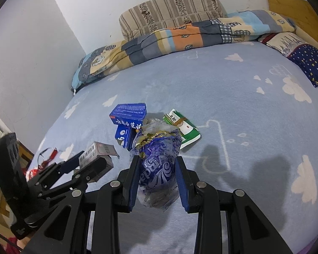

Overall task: Collect trash
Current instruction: 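Lift the plastic bag with the right gripper while left holds the barcode box, then carry the bag and barcode box over the purple basket and open both grippers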

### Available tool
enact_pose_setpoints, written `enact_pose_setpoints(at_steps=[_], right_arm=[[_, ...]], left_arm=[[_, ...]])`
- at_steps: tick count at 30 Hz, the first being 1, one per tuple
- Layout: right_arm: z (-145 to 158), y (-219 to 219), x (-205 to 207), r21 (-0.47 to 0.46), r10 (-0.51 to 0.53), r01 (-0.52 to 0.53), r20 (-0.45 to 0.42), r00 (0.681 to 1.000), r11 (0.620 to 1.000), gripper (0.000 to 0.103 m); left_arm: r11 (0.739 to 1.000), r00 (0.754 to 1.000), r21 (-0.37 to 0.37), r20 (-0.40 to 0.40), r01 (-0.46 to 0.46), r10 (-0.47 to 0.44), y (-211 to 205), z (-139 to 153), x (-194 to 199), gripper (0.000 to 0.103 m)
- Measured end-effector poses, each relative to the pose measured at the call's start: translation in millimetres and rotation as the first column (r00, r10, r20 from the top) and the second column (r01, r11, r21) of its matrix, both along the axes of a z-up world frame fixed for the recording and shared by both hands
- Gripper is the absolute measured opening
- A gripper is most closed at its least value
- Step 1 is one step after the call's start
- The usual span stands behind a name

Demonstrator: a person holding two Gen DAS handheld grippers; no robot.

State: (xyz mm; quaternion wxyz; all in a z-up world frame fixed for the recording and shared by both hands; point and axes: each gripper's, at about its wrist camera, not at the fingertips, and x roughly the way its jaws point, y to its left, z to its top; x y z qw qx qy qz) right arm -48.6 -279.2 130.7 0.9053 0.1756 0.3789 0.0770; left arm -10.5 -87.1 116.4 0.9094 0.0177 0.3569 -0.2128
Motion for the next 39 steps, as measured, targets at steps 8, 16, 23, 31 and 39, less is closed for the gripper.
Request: enact_pose_setpoints(at_steps=[8, 16, 23, 31, 39], right_arm=[[3, -18, -28, 0.051, -0.061, 0.061, 0.006, 0.998, 0.997, 0.034], [22, -62, -113, 0.112, -0.162, 0.156, 0.055, 0.985, 0.981, 0.034], [34, -131, -233, 0.101, -0.321, 0.313, 0.074, 0.944, 0.944, 0.034], [21, -205, -343, 0.127, -0.534, 0.527, 0.027, 0.845, 0.840, 0.034], [-7, -248, -383, 0.163, -0.654, 0.652, -0.049, 0.755, 0.741, 0.036]], left_arm=[[0.996, 0.997, -0.058, -0.011, 0.071, -0.072, -13, 10, -19, 0.052], [0.960, 0.963, -0.076, 0.007, 0.268, -0.268, -70, 26, -72, 0.052], [0.869, 0.874, -0.091, 0.035, 0.486, -0.485, -148, 51, -142, 0.052], [0.735, 0.738, -0.080, 0.003, 0.673, -0.675, -234, 64, -217, 0.053], [0.647, 0.642, -0.036, -0.091, 0.762, -0.761, -302, 46, -265, 0.055]])
